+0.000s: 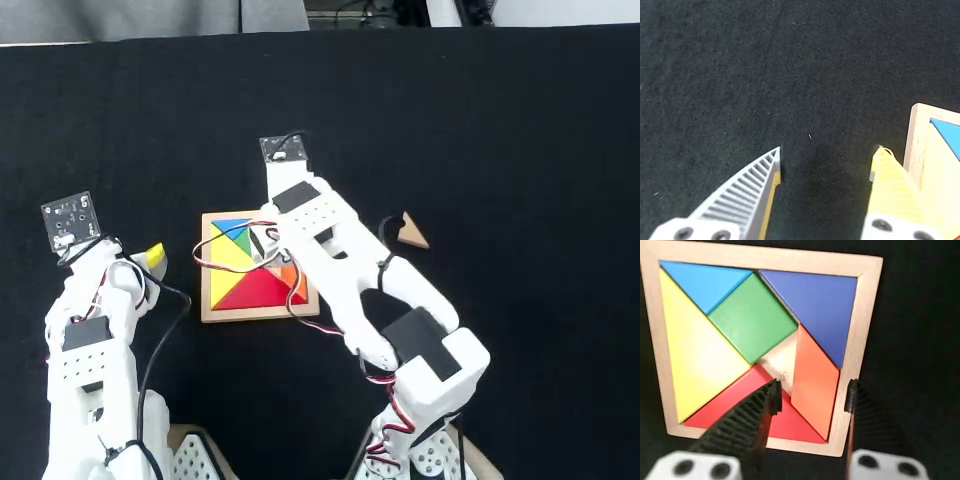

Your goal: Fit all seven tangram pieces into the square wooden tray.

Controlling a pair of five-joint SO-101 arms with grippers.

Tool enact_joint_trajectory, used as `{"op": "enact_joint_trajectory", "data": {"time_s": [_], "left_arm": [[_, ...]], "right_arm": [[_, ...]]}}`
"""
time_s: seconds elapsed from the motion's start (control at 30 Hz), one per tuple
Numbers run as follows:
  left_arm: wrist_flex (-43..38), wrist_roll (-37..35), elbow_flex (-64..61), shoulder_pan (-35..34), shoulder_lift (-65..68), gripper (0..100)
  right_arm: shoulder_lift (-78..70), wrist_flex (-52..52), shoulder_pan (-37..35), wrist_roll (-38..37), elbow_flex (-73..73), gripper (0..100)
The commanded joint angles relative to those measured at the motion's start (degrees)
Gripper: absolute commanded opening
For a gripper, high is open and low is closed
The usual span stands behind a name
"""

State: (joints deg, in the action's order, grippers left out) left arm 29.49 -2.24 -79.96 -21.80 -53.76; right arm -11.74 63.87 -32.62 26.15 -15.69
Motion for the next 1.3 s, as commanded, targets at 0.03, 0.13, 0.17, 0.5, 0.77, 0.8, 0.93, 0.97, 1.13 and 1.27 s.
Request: {"op": "enact_joint_trajectory", "data": {"time_s": [0.03,0.13,0.17,0.5,0.77,0.8,0.93,0.97,1.13,1.27], "left_arm": [[-0.9,-0.1,0.4,-0.1,-0.9,29],[-0.9,-0.1,0.4,-0.1,-0.9,29],[-0.9,-0.1,0.4,-0.1,-0.9,29],[-0.9,-0.1,0.4,-0.1,-0.9,29],[-0.9,-0.1,0.4,-0.1,-0.9,29],[-0.9,-0.1,0.4,-0.1,-0.9,29],[-0.9,-0.1,0.4,-0.1,-0.9,29],[-0.9,-0.1,0.4,-0.1,-0.9,29],[-0.9,-0.1,0.4,-0.1,-0.9,29],[-0.9,-0.1,0.4,-0.1,-0.9,29]], "right_arm": [[1.5,0.4,-0.4,-0.4,2.5,20.6],[3.2,-0.2,-0.7,-6.6,3.0,12.0],[3.3,-0.4,-0.7,-9.1,3.3,8.0],[-2.2,-5.9,-0.6,-12.7,3.9,1.1],[-3.4,-7.0,-0.4,-12.7,3.9,1.1],[-3.5,-7.0,-0.4,-12.7,3.9,1.1],[-3.6,-7.0,-0.4,-12.7,3.8,1.1],[-3.6,-7.0,-0.4,-12.7,3.8,1.1],[-3.6,-7.0,-0.4,-12.7,3.6,1.1],[-3.6,-6.7,-0.4,-12.7,3.5,1.1]]}}
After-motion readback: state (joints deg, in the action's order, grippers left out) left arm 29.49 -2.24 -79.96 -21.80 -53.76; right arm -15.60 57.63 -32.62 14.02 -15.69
